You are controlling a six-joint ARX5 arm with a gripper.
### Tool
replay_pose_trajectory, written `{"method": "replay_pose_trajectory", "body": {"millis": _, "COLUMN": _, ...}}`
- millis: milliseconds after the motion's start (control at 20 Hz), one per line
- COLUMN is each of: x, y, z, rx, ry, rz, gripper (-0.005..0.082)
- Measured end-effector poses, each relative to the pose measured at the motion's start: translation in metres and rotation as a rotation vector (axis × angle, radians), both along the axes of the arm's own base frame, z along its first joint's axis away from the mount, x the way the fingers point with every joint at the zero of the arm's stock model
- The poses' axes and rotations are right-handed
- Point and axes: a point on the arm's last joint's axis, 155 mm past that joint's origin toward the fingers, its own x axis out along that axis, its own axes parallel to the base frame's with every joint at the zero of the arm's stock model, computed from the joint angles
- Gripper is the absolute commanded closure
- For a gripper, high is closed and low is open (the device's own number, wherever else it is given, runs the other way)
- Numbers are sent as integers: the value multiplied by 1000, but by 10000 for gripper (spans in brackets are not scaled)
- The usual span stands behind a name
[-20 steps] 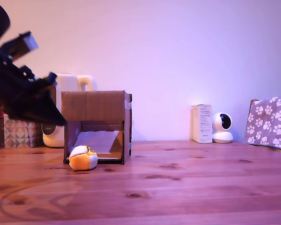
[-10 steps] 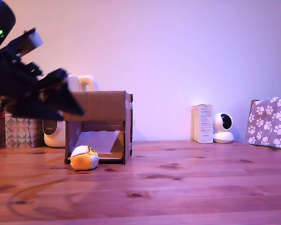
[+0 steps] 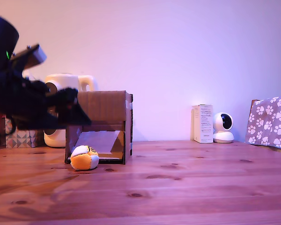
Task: Drop the footbag into the cardboard dice tower
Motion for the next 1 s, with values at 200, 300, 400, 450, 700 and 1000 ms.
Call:
{"method": "replay_pose_trajectory", "body": {"millis": 200, "x": 5, "y": 2, "z": -22, "rx": 4, "ry": 27, "rz": 24, "gripper": 109}}
{"method": "replay_pose_trajectory", "body": {"millis": 300, "x": 9, "y": 4, "z": -28, "rx": 5, "ry": 23, "rz": 39, "gripper": 109}}
{"method": "replay_pose_trajectory", "body": {"millis": 400, "x": 13, "y": 4, "z": -26, "rx": -2, "ry": -4, "rz": 49, "gripper": 109}}
{"method": "replay_pose_trajectory", "body": {"millis": 450, "x": 15, "y": 4, "z": -27, "rx": -1, "ry": -8, "rz": 53, "gripper": 109}}
{"method": "replay_pose_trajectory", "body": {"millis": 700, "x": 20, "y": 5, "z": -53, "rx": 35, "ry": 35, "rz": 61, "gripper": 109}}
{"method": "replay_pose_trajectory", "body": {"millis": 1000, "x": 46, "y": -4, "z": -40, "rx": 20, "ry": -10, "rz": 64, "gripper": 109}}
